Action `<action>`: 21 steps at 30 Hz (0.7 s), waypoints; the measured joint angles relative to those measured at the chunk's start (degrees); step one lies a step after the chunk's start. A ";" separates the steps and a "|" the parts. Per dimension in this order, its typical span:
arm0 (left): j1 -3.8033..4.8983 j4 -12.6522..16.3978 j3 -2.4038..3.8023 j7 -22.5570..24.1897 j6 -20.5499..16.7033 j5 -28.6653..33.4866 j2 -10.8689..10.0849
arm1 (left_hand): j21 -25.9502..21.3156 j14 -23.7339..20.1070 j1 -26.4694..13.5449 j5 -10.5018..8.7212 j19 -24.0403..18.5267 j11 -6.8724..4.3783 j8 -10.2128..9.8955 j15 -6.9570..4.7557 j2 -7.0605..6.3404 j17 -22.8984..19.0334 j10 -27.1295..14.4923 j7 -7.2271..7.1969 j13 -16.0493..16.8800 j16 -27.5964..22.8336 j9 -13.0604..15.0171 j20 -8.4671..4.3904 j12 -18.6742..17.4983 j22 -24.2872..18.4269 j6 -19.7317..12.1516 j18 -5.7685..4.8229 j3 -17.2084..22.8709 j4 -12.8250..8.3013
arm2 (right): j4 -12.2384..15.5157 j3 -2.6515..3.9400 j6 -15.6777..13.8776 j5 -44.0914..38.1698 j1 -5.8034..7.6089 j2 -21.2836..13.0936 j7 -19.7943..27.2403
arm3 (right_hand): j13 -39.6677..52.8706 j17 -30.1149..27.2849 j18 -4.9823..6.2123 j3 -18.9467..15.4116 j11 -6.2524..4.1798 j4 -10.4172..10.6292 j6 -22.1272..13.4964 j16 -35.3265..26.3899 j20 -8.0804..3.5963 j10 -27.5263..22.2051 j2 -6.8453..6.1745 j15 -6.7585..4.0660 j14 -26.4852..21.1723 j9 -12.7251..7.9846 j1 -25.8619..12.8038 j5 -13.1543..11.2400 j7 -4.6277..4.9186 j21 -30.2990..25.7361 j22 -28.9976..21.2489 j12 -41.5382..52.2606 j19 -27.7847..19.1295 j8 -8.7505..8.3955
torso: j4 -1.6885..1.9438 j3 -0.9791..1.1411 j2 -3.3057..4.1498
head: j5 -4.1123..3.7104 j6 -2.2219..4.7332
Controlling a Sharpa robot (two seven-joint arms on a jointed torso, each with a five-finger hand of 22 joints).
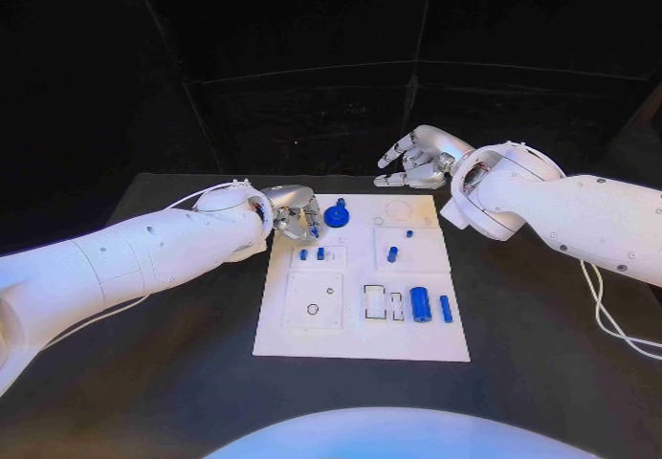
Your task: Assemble the parts on the task board
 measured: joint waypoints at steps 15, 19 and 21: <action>-0.03 -0.56 -0.10 -0.24 0.43 0.02 0.71 | 0.00 0.00 -0.35 -0.14 0.00 0.00 -0.23 0.00 0.08 -0.05 -0.01 0.00 0.01 0.00 -0.07 0.00 -0.30 0.09 0.00 0.01 -0.01 0.00 | -0.04 0.00 0.01 0.00 0.00 0.13 0.00 | 0.00 0.04 0.00 0.00 0.00 0.00 0.00 0.00 0.00 0.00 0.00 0.00 0.00 0.00 0.00 0.00 0.00 0.00 0.00 0.00 0.00 0.00 | 0.01 0.01 -0.01 | -0.01 -0.01; -0.03 -0.64 -0.13 -0.37 0.64 0.02 0.91 | 0.00 0.00 -0.62 -0.14 0.00 0.01 -0.57 0.00 -0.18 -0.16 -0.01 0.00 0.01 0.00 -0.05 0.00 -0.68 0.09 0.00 0.01 0.16 -0.17 | -0.04 0.00 0.01 0.00 0.00 0.15 0.00 | 0.00 0.04 0.00 0.00 0.00 0.00 0.00 0.00 0.00 0.00 0.00 0.00 0.00 0.00 0.00 0.00 0.00 0.00 0.00 0.00 0.00 0.00 | 0.01 0.01 -0.01 | -0.03 -0.03; -0.01 -0.66 -0.15 -0.45 0.75 0.03 0.97 | 0.00 0.00 -0.62 -0.14 0.00 0.00 -0.67 0.00 -0.19 -0.18 -0.01 0.00 0.01 0.00 -0.06 0.00 -1.02 0.09 0.00 0.01 0.16 -0.17 | -0.04 0.00 0.01 0.00 0.00 0.15 0.00 | 0.00 0.03 0.00 0.00 0.00 0.00 0.00 0.00 0.00 0.00 0.00 0.00 0.00 0.00 0.00 0.00 0.00 0.00 0.00 0.00 0.00 0.00 | 0.01 0.01 -0.01 | -0.05 -0.03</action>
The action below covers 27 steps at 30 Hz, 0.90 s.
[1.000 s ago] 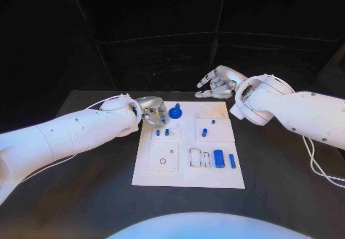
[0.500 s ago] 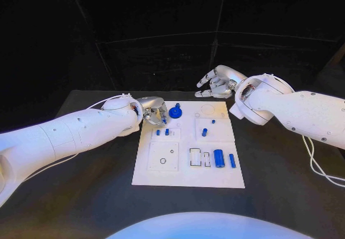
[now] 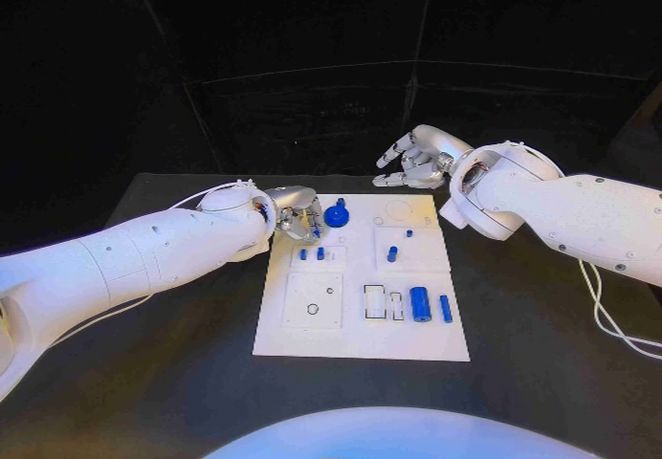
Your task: Assemble the parts on the task board
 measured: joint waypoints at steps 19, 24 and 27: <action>-0.14 0.00 -0.21 -0.73 1.00 0.02 -0.25 | -3.34 -0.06 -2.63 0.03 -1.28 2.24 -5.26 0.90 -2.50 -2.21 -6.02 0.91 -0.59 -0.26 -2.51 1.27 -5.51 -2.78 -7.33 0.01 -0.18 -0.33 | -0.13 0.00 0.01 0.00 0.00 -0.03 0.00 | -0.08 -0.01 0.00 0.00 0.00 0.00 0.00 0.00 0.00 0.00 0.00 0.00 0.00 0.00 0.00 0.00 0.00 0.00 0.00 0.00 0.00 0.25 | 0.05 -0.02 -0.02 | -0.15 -0.05; -0.14 0.10 -0.21 -0.69 0.36 0.19 -0.54 | -6.77 -0.18 -2.63 0.03 -2.32 3.04 -5.26 1.64 -2.50 -2.71 -9.69 0.61 -0.67 -0.26 -3.20 1.90 -7.28 -5.86 -9.63 0.01 -1.47 -0.81 | -0.34 0.00 0.02 0.00 0.00 -0.08 0.00 | -0.21 -0.01 0.00 -0.15 0.00 0.15 0.00 -0.28 0.00 0.00 0.00 0.00 0.00 0.00 0.00 0.00 0.00 0.00 -0.14 0.00 0.00 0.25 | 0.05 -0.03 -0.02 | -0.17 0.02; -0.14 0.29 -0.21 -0.64 -0.13 0.34 -1.04 | -7.67 -0.19 -2.62 0.03 -2.47 3.16 -5.26 1.65 -2.50 -2.83 -10.14 0.61 -0.67 -0.26 -3.26 2.05 -7.28 -6.73 -9.63 0.01 -1.70 -0.85 | -0.62 0.00 0.14 0.00 0.00 -0.19 -0.07 | -1.66 -0.02 0.06 -0.15 -0.08 0.15 0.00 -0.54 0.00 -1.13 0.02 0.00 0.00 0.00 0.02 0.00 0.00 -0.64 -0.93 -1.48 -0.75 0.25 | 0.05 -0.05 -0.03 | -0.21 0.09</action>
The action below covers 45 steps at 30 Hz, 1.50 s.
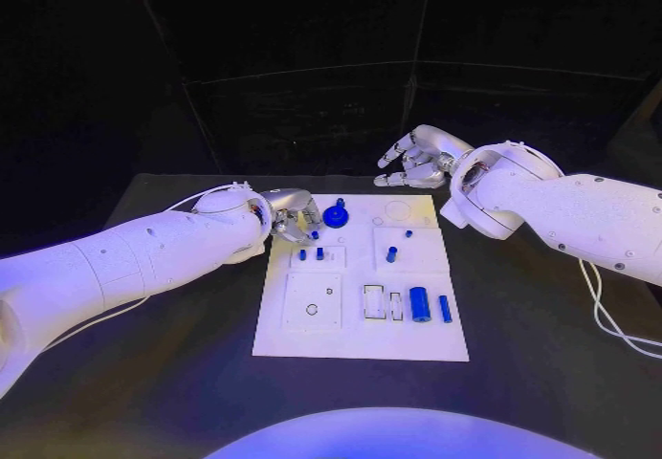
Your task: Assemble the parts on the task board
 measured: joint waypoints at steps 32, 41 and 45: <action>-0.16 14.17 1.64 18.85 -6.66 55.92 -14.78 | -21.09 -10.67 -0.22 0.65 -10.44 0.10 2.93 0.59 2.13 -23.36 3.79 2.05 0.40 -13.29 0.30 0.21 4.74 -17.73 4.73 3.64 1.94 -0.17 | -2.74 -1.93 6.85 -25.36 -4.56 -1.97 0.02 | -53.86 -7.79 2.63 8.54 0.91 -0.75 7.02 -10.76 0.01 -16.69 -3.20 -0.11 0.27 -0.17 8.58 -4.34 -0.15 -7.52 -10.95 -57.12 -4.36 -1.36 | 0.02 -0.15 -0.01 | -3.82 1.83; -0.26 16.64 1.64 24.55 -7.77 65.75 -16.43 | -21.39 -10.87 -0.22 0.65 -10.84 0.10 2.93 0.39 2.13 -23.47 3.79 2.26 0.40 -13.29 0.21 0.21 5.11 -17.89 4.52 3.62 1.77 0.00 | -2.50 -2.00 8.77 -28.10 -6.19 -1.75 -0.43 | -55.33 -7.46 2.63 8.63 1.52 -0.66 6.54 -10.40 0.43 -17.30 -4.04 0.12 0.10 -0.17 8.35 -4.34 0.32 -7.53 -10.86 -57.77 -4.36 -2.12 | 0.00 -0.06 -0.01 | -3.75 1.90; -0.28 17.00 1.64 25.80 -8.48 67.86 -16.66 | -21.39 -10.87 -0.22 0.65 -10.84 0.10 2.93 0.39 2.13 -23.47 3.79 2.26 0.41 -13.29 0.21 0.21 5.11 -17.88 4.52 3.61 1.77 0.00 | -2.92 -1.99 9.23 -28.62 -6.41 -1.14 -0.49 | -55.72 -7.43 2.63 8.96 1.52 -0.87 6.49 -10.40 0.64 -17.30 -4.04 0.32 0.31 -0.17 8.35 -4.34 0.37 -7.53 -10.78 -58.04 -4.14 -2.45 | 0.00 -0.04 -0.01 | -3.67 1.94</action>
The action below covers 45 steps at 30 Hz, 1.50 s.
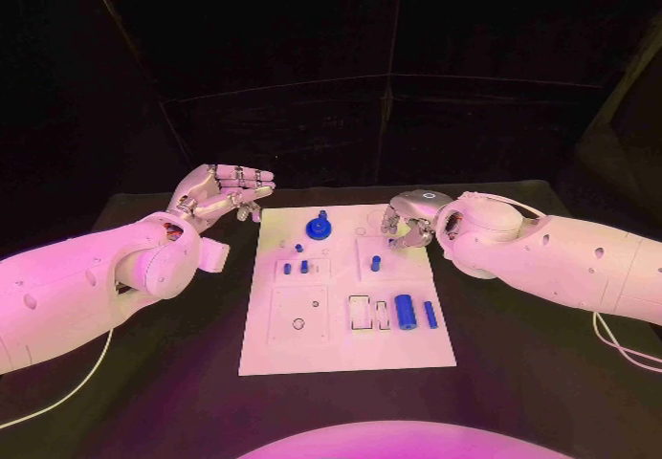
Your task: Assemble the parts on the task board
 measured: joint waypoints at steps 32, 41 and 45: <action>-0.01 0.84 0.00 1.61 -1.09 3.24 -0.59 | 0.00 0.01 0.01 0.23 0.00 0.00 0.00 0.00 -0.01 -0.11 0.00 -0.01 0.02 0.00 -0.04 0.00 0.00 -0.10 0.00 -0.04 0.00 0.00 | -1.77 0.12 2.58 -0.47 -0.65 1.45 -0.77 | -5.40 0.98 -0.02 11.78 -0.84 -3.10 3.95 0.98 -0.23 4.53 0.31 -0.04 -0.04 0.29 0.31 0.01 -0.81 1.63 2.48 -0.44 1.02 -0.48 | -0.03 0.07 0.01 | 0.24 -0.76; -0.01 0.74 0.00 1.48 -1.04 3.32 -0.64 | 0.00 0.01 0.01 0.23 0.00 0.00 0.00 0.00 -0.01 -0.11 0.01 -0.01 0.02 0.00 -0.04 0.00 0.00 -0.09 0.00 -0.05 0.00 -0.01 | -1.77 0.17 2.53 -0.88 -0.74 1.59 -1.08 | -5.85 1.39 -0.02 15.20 -1.54 -5.22 6.25 1.33 -0.86 6.90 0.31 -0.64 -0.21 0.66 0.30 -1.76 -1.61 2.47 3.72 -0.28 1.65 -0.48 | 0.01 0.07 0.00 | 0.02 -0.76; -0.01 0.73 0.00 1.42 -1.04 3.33 -0.65 | 0.00 0.01 0.01 0.23 0.00 0.00 0.00 0.00 -0.01 -0.10 0.01 0.20 0.02 0.00 -0.04 0.00 0.00 -0.09 -0.21 -0.06 0.00 -0.01 | -1.64 0.18 2.16 -1.25 -0.87 1.63 -1.34 | -5.81 0.77 -0.02 16.11 -1.24 -6.14 7.82 1.29 -1.45 7.83 0.20 -1.05 -0.21 0.93 0.13 -2.27 -1.88 3.39 5.13 0.15 2.27 0.19 | 0.00 0.04 0.00 | -0.03 -0.76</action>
